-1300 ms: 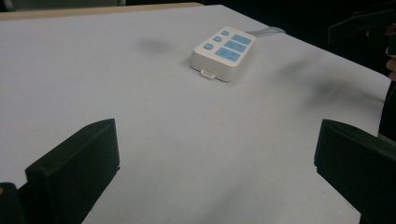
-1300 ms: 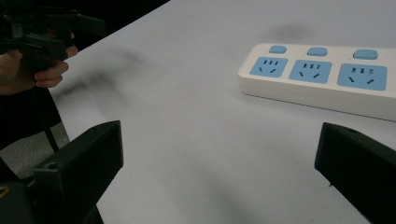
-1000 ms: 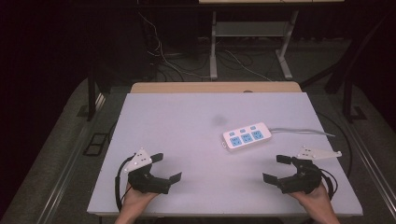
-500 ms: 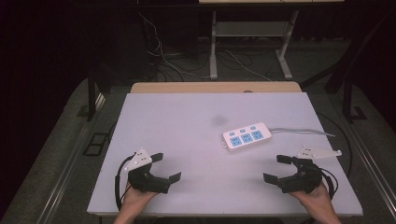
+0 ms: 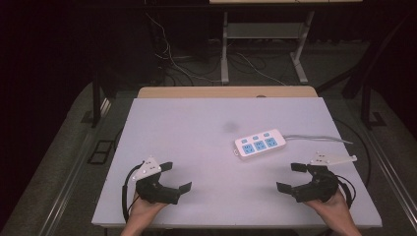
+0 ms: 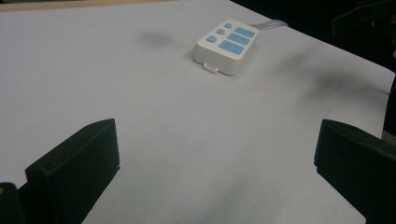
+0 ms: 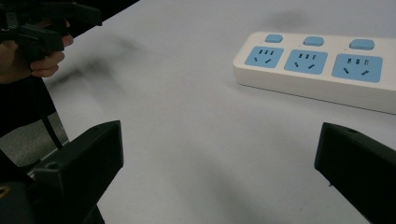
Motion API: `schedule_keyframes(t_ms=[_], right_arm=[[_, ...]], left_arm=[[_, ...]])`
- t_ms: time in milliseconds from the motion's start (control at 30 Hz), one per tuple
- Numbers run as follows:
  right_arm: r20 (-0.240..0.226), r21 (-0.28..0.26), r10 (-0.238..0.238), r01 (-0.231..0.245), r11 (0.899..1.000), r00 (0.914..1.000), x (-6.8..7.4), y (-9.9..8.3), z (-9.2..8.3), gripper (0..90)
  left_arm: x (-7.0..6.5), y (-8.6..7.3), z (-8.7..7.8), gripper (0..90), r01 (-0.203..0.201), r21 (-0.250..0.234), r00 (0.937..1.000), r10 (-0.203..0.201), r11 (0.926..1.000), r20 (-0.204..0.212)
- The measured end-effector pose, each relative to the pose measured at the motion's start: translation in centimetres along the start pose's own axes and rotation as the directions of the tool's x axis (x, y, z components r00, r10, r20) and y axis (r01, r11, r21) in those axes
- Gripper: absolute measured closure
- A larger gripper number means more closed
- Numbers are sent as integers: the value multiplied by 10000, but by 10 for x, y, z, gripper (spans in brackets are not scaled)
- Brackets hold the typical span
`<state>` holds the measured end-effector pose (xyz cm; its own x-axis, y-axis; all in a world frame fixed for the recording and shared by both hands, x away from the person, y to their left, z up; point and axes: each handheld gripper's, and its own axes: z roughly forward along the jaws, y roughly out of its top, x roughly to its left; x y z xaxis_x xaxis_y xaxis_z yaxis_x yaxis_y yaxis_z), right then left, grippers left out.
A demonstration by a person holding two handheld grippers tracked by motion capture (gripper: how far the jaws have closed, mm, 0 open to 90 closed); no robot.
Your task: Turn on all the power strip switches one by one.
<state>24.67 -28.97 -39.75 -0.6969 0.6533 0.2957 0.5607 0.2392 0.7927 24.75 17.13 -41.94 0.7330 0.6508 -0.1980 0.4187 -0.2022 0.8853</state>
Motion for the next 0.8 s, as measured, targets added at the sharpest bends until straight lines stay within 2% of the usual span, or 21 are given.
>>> schedule_keyframes(t_ms=[233,600,800], right_arm=[[-155,267,-63,67,9996,9999,-2,9,2,12],[-134,479,-188,194,9987,9997,-6,23,4,12],[-34,705,-346,348,9969,9994,-12,37,3,12]], left_arm=[[0,0,0,0,24,-23,10000,-24,10000,-26],[2,-1,0,0,55,-2,10000,-55,10000,-67],[1,-1,0,0,87,-8,9999,-87,10000,-80]])
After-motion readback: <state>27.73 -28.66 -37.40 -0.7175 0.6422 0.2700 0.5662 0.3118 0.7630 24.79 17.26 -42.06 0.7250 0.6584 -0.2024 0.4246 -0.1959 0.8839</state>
